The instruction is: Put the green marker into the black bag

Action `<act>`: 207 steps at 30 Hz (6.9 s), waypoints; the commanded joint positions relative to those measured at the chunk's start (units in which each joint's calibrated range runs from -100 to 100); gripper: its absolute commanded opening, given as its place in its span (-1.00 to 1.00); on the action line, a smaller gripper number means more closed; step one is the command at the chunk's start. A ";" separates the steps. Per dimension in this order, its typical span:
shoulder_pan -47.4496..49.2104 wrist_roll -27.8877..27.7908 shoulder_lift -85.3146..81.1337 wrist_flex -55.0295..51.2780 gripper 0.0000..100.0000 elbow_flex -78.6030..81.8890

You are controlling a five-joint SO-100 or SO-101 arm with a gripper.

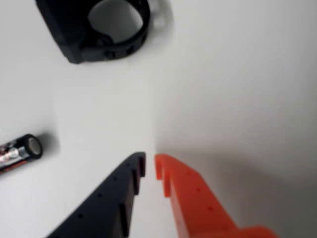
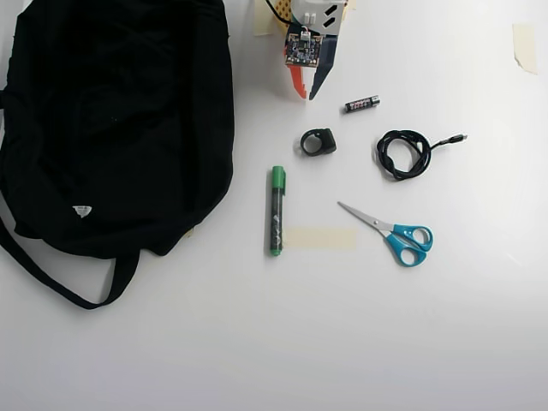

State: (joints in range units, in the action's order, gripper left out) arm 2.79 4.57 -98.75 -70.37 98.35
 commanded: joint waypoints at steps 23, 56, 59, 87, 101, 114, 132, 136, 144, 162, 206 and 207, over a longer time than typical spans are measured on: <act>-0.25 0.05 -0.50 -1.89 -0.96 1.02; -0.25 0.05 -0.50 -1.89 -0.95 1.02; -0.25 0.05 -0.50 -1.63 -0.95 1.02; -0.17 0.57 -0.17 2.85 -0.95 -4.55; 0.27 0.57 8.38 6.03 -0.95 -12.81; 0.35 0.57 24.40 12.92 -0.95 -27.55; 0.42 0.57 43.07 18.87 -0.95 -45.16; 2.07 0.52 45.48 19.64 -0.95 -47.59; 2.22 0.52 51.62 20.42 -0.95 -54.68; 2.22 0.52 68.71 26.62 -0.95 -70.50; 1.62 0.05 95.27 49.18 -0.95 -98.35; 1.62 0.05 95.85 49.18 -0.95 -98.89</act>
State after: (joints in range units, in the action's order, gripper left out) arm 4.63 4.91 -3.45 -22.37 3.77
